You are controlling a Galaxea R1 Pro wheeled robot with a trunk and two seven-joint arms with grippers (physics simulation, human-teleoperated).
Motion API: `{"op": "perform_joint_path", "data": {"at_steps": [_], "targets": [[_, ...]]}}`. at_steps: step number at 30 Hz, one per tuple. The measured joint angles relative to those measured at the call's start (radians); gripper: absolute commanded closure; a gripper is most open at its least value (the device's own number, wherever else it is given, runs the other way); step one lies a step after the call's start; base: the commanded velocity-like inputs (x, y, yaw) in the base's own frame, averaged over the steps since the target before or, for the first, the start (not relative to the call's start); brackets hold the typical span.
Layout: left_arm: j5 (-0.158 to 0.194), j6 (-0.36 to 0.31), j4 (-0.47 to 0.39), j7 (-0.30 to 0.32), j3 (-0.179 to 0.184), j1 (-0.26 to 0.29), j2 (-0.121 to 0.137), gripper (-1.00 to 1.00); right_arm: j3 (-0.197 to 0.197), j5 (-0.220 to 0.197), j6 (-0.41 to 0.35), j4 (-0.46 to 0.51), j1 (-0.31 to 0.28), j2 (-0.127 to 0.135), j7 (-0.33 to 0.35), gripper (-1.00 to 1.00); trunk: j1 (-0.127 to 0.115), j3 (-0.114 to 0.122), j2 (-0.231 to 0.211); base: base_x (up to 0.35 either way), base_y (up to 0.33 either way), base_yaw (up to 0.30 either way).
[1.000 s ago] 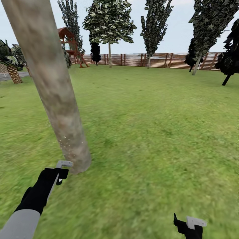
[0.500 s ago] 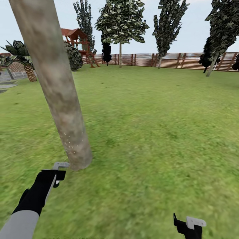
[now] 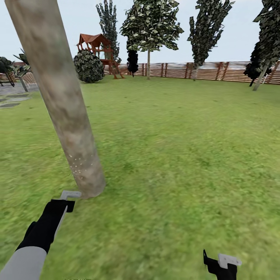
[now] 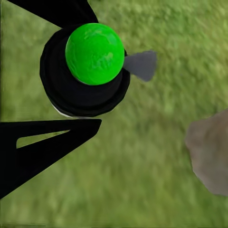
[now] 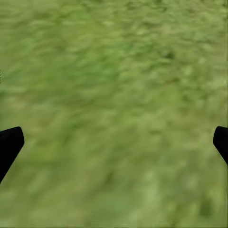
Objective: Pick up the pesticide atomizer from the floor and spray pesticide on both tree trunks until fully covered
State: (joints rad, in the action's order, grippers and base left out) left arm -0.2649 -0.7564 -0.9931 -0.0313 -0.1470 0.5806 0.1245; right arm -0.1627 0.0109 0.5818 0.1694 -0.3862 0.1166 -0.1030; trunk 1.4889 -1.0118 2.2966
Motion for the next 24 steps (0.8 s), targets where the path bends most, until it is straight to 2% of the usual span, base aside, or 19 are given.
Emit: {"op": "perform_joint_path", "data": {"at_steps": [5, 24], "targets": [[-0.004, 0.001, 0.0, -0.004, 0.0, 0.0, -0.035, 1.0, 0.0, 0.0, 0.0, 0.0, 0.0, 0.0, 0.0, -1.0, 0.0, 0.0, 0.0, 0.041, -0.272, 0.277], [-0.006, 0.0, 0.0, -0.006, 0.002, 0.0, -0.038, 1.0, 0.0, 0.0, 0.0, 0.0, 0.0, -0.001, 0.0, -1.0, 0.0, 0.0, 0.0, 0.212, -0.211, 0.264]]}}
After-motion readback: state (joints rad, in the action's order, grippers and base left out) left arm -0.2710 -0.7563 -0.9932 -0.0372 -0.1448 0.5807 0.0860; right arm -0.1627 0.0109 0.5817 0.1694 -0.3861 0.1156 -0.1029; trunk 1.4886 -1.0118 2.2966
